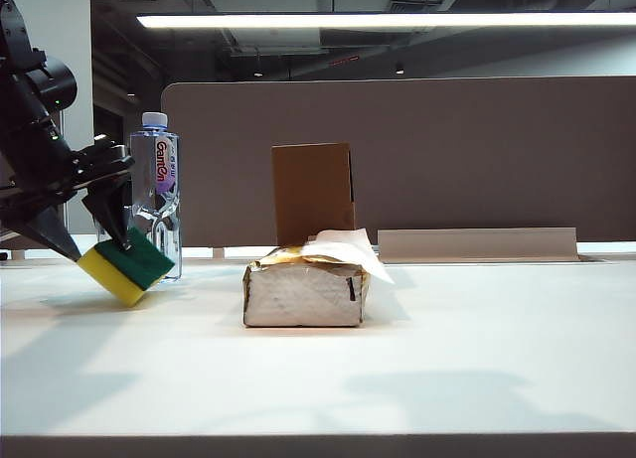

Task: Move the sponge from right to left to wipe the table, avoiding obstacles on the table, and finally reaching the bottle of mineral water.

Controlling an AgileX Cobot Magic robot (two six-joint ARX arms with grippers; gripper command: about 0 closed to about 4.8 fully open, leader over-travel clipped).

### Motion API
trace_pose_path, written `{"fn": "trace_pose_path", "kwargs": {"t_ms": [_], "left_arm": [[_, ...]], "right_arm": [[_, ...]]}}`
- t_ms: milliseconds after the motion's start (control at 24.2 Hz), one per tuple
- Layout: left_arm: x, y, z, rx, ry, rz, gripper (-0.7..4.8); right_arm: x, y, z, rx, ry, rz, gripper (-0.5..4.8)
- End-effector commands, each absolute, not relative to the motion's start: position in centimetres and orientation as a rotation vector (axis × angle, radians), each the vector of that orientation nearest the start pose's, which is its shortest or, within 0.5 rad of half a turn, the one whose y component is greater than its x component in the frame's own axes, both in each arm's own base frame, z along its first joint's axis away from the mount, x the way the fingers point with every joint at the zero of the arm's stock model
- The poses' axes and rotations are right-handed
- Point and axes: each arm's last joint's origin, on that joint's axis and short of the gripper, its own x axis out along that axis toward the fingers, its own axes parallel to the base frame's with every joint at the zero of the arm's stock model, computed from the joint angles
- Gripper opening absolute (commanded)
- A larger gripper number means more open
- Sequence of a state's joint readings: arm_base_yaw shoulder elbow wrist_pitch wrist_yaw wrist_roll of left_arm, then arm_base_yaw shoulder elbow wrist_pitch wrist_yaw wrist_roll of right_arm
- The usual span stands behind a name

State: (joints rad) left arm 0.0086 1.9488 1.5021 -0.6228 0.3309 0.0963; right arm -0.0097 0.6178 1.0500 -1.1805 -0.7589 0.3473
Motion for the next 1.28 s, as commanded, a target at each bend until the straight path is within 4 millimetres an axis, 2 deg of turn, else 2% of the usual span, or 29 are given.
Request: {"fn": "trace_pose_path", "kwargs": {"t_ms": [41, 165, 207, 331, 372, 413, 455, 537, 661, 702, 744, 785, 826, 1074, 1281], "left_arm": [[40.9, -0.5, 22.2, -0.094, 1.021, -0.347, 3.82], [40.8, -0.6, 22.5, -0.093, 1.010, -0.349, 3.90], [40.7, -0.6, 22.8, -0.092, 1.004, -0.350, 4.09], [40.5, -0.5, 23.4, -0.085, 0.983, -0.346, 3.99], [40.5, -0.5, 23.6, -0.078, 0.974, -0.349, 3.60], [40.5, -0.5, 23.8, -0.069, 0.964, -0.355, 2.03], [40.4, -0.5, 24.0, -0.055, 0.955, -0.360, 0.91], [40.3, -0.6, 24.5, -0.044, 0.937, -0.365, -0.08], [40.3, -0.6, 24.7, -0.035, 0.925, -0.366, 0.03], [40.3, -0.6, 24.8, -0.035, 0.922, -0.366, 0.45], [40.2, -0.5, 24.9, -0.034, 0.919, -0.363, 1.37], [40.2, -0.5, 25.1, -0.035, 0.919, -0.352, 2.67], [40.1, -0.5, 25.1, -0.040, 0.923, -0.339, 3.00], [39.0, -0.5, 26.9, -0.037, 0.910, -0.335, 3.11], [36.3, -0.5, 31.8, -0.013, 0.778, -0.333, 3.10]], "right_arm": [[6.5, 1.9, 35.5, 0.600, 0.820, 0.596, 2.41], [6.5, 1.9, 35.5, 0.597, 0.819, 0.598, 2.41], [6.5, 1.9, 35.5, 0.597, 0.819, 0.598, 2.42], [6.5, 1.9, 35.5, 0.597, 0.819, 0.598, 2.41], [6.5, 1.9, 35.5, 0.596, 0.819, 0.598, 2.41], [6.5, 1.9, 35.5, 0.597, 0.819, 0.598, 2.41], [6.5, 1.9, 35.5, 0.597, 0.819, 0.598, 2.41], [6.5, 1.9, 35.5, 0.596, 0.819, 0.598, 2.41], [6.5, 1.9, 35.5, 0.596, 0.819, 0.597, 2.41], [6.5, 1.9, 35.5, 0.596, 0.819, 0.596, 2.41], [6.5, 1.9, 35.5, 0.596, 0.819, 0.596, 2.41], [6.5, 1.9, 35.5, 0.596, 0.819, 0.596, 2.41], [6.5, 1.9, 35.5, 0.596, 0.819, 0.596, 2.41], [6.5, 1.9, 35.5, 0.595, 0.818, 0.597, 2.41], [6.5, 2.0, 35.5, 0.582, 0.817, 0.610, 2.41]]}}
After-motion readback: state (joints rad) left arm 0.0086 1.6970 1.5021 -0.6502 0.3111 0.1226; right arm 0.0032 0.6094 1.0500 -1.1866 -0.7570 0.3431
